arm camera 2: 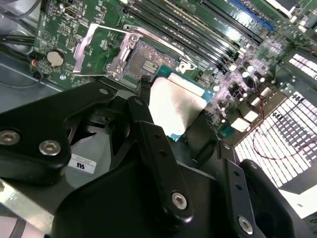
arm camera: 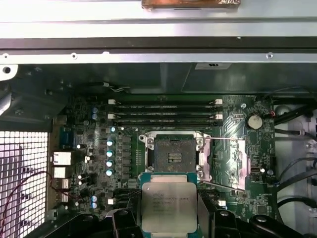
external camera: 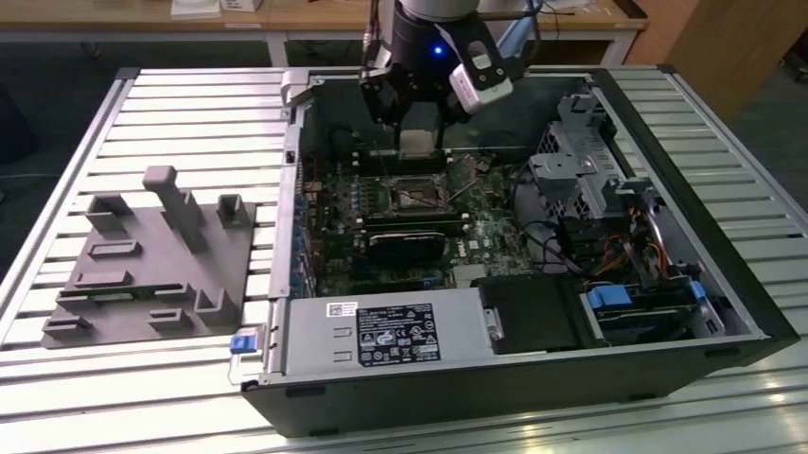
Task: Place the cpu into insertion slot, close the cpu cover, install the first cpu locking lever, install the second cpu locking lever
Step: 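Place the cpu into insertion slot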
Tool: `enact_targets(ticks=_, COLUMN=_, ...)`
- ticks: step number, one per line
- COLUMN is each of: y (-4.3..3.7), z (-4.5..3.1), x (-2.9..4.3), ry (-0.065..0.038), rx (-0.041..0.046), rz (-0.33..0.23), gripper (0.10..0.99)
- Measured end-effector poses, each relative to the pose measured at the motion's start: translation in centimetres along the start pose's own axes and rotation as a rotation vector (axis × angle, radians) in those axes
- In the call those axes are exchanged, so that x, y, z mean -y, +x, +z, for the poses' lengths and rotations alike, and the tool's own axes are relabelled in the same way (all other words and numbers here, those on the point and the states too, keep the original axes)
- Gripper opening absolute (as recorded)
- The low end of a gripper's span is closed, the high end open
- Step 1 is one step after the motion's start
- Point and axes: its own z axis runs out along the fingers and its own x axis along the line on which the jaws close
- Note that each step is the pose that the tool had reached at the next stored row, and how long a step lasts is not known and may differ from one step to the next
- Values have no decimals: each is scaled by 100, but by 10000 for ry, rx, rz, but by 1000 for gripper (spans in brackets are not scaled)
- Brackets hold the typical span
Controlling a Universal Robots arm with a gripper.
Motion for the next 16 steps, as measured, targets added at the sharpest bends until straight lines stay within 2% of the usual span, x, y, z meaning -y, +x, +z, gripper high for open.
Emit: enact_targets(ticks=16, y=-78, z=259, x=-13, ry=2, rx=-54, rz=5, gripper=537)
